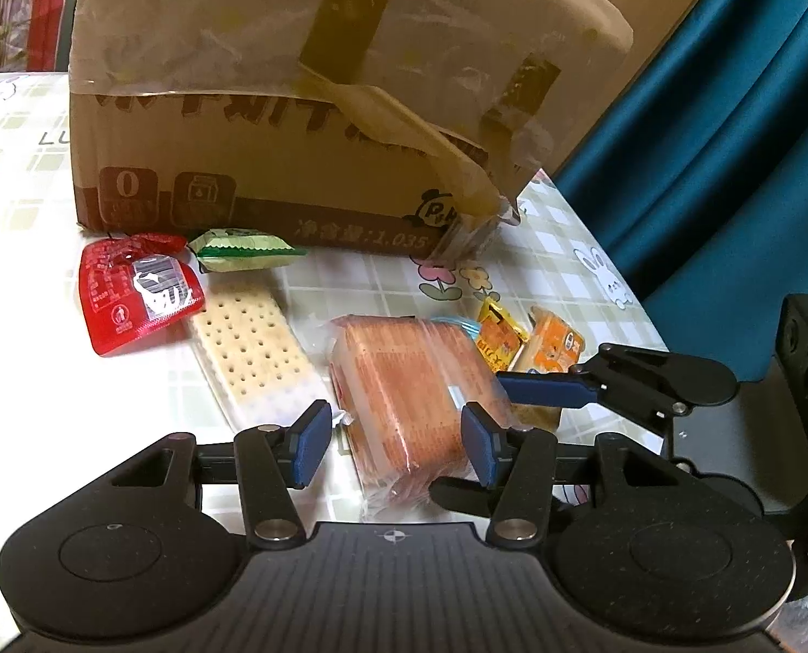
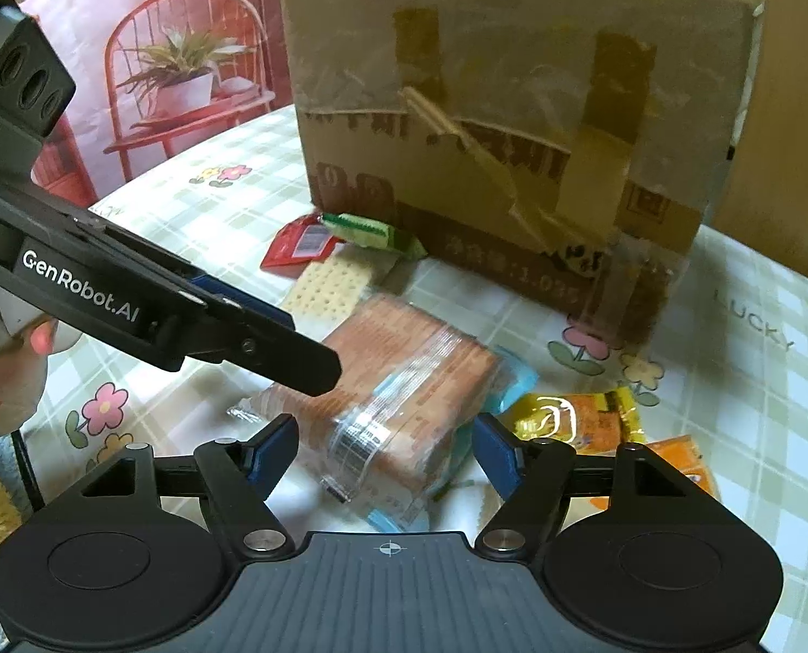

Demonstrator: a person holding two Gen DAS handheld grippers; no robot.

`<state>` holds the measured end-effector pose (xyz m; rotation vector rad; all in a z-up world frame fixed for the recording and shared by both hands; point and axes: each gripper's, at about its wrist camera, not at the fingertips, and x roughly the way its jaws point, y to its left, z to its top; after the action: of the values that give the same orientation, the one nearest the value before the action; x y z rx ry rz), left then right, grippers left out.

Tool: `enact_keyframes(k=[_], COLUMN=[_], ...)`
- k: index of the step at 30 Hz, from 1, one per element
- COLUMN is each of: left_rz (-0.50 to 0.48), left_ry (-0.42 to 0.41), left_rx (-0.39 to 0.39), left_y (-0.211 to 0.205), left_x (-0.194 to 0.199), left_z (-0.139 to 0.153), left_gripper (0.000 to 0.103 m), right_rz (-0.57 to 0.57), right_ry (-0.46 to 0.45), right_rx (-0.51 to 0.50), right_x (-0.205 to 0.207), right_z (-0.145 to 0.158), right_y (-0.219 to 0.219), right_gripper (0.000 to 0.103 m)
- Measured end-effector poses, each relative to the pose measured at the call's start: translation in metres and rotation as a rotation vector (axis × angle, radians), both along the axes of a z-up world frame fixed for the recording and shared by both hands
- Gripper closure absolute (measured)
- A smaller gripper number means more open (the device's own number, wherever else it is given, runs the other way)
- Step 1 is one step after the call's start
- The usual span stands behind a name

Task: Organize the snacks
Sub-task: 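Lower both grippers to the bread loaf in plastic and close, then lift the bread loaf into the box and open both grippers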

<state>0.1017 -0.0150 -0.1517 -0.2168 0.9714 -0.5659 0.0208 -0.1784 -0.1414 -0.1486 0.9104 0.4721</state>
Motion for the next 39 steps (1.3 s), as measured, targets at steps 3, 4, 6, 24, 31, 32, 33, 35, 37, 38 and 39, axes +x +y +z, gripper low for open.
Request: enact_keyframes(k=[3, 4, 6, 24, 31, 32, 33, 35, 37, 38, 39], left_rz=[-0.001, -0.001, -0.002, -0.041, -0.072, -0.074, -0.073, -0.075, -0.076, -0.074, -0.072], left_ry=[0.006, 0.009, 0.014, -0.002, -0.151, -0.176, -0.203, -0.261, -0.317, -0.344, -0.371], left_rx=[0.002, 0.002, 0.004, -0.027, -0.039, -0.046, -0.053, -0.062, -0.068, -0.073, -0.079], left_y=[-0.001, -0.002, -0.003, -0.017, -0.016, -0.016, -0.016, -0.017, -0.018, -0.018, -0.018], left_x=[0.0, 0.0, 0.001, 0.003, -0.006, -0.007, -0.009, -0.013, -0.016, -0.016, -0.016], left_z=[-0.002, -0.002, -0.004, 0.0, 0.055, 0.065, 0.074, 0.092, 0.11, 0.119, 0.127], left_gripper=[0.049, 0.049, 0.049, 0.052, 0.052, 0.052, 0.052, 0.052, 0.052, 0.052, 0.052], right_rz=[-0.002, -0.002, -0.003, -0.008, -0.008, -0.013, -0.017, -0.02, -0.016, -0.012, -0.007], right_ry=[0.01, 0.012, 0.013, -0.046, -0.195, -0.215, -0.237, -0.285, -0.336, -0.359, -0.38], right_rx=[0.004, 0.003, 0.006, 0.014, 0.012, 0.017, 0.022, 0.024, 0.016, 0.012, 0.009], right_x=[0.003, 0.004, 0.004, -0.002, -0.011, -0.012, -0.013, -0.014, -0.013, -0.012, -0.011], right_z=[-0.005, -0.007, -0.009, 0.009, 0.063, 0.071, 0.08, 0.1, 0.12, 0.129, 0.137], right_y=[-0.001, -0.001, 0.0, 0.0, 0.002, 0.002, 0.001, 0.001, 0.002, 0.002, 0.001], right_gripper=[0.036, 0.037, 0.039, 0.054, 0.054, 0.054, 0.054, 0.054, 0.054, 0.054, 0.054])
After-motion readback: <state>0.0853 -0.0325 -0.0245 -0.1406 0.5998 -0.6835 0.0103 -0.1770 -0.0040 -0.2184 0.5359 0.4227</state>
